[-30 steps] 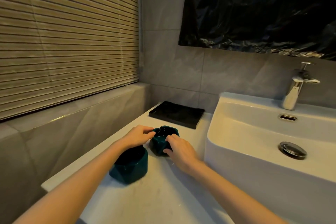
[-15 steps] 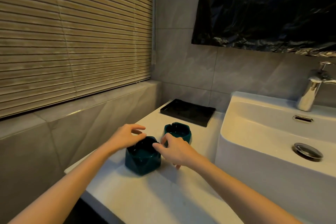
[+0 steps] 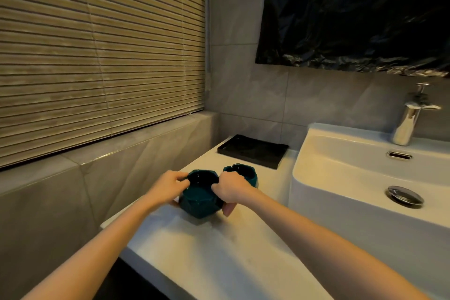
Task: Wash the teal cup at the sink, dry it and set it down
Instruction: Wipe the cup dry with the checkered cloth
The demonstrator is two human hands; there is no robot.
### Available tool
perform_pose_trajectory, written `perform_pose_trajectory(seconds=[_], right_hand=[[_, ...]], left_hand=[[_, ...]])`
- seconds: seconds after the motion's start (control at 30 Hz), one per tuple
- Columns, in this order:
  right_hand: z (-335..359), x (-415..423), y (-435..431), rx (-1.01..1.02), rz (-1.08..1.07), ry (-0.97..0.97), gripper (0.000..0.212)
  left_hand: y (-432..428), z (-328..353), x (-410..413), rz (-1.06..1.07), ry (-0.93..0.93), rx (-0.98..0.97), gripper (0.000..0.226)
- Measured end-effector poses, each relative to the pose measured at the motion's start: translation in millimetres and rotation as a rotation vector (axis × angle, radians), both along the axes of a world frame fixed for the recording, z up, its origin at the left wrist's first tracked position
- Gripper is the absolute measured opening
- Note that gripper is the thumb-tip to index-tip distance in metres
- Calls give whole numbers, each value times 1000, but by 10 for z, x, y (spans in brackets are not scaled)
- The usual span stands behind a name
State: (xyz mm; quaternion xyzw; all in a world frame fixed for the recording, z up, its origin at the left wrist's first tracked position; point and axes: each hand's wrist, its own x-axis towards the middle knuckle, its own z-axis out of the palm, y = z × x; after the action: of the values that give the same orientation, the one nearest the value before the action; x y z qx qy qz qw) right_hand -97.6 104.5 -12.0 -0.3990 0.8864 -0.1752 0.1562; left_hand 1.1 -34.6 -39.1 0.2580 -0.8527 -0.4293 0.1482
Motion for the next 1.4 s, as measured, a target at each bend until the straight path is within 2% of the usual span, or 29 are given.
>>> perform_pose_trajectory(seconds=[0.1, 0.23, 0.37, 0.53, 0.63, 0.73, 0.87, 0.97, 1.03, 1.1, 1.23, 1.4], right_hand=[[276, -21, 175, -114, -25, 119, 32], [675, -229, 546, -246, -79, 272, 30], [934, -558, 1029, -296, -164, 488, 19], [1089, -1010, 1883, -472, -306, 467, 37], [1038, -1224, 2434, -527, -354, 441, 37], [952, -1361, 2932, -619, -398, 387, 39], [806, -1486, 3443, -728, -456, 438, 51], [654, -1576, 3695, -805, -502, 447, 49], [563, -1622, 3824, -829, -531, 474, 52], [487, -1651, 3928, -813, -533, 536, 57], [376, -1740, 4054, -750, -533, 640, 59], [310, -1812, 4069, -729, -584, 653, 67]], left_hand=[[172, 268, -78, -11, 195, 64, 33], [441, 680, -364, -140, 266, 154, 28], [851, 1010, -792, -260, 413, 212, 39], [1658, 1236, -1340, -492, 567, 129, 54], [2097, 1208, -1691, -596, 627, 113, 61], [2491, 1140, -1986, -708, 675, 18, 66], [2943, 1052, -2256, -782, 718, -214, 74], [3216, 1027, -2395, -806, 825, -500, 80], [3365, 1011, -2463, -807, 845, -713, 84], [3472, 968, -2523, -809, 847, -845, 86], [3557, 854, -2640, -814, 848, -861, 87], [3624, 781, -2736, -787, 861, -749, 85]])
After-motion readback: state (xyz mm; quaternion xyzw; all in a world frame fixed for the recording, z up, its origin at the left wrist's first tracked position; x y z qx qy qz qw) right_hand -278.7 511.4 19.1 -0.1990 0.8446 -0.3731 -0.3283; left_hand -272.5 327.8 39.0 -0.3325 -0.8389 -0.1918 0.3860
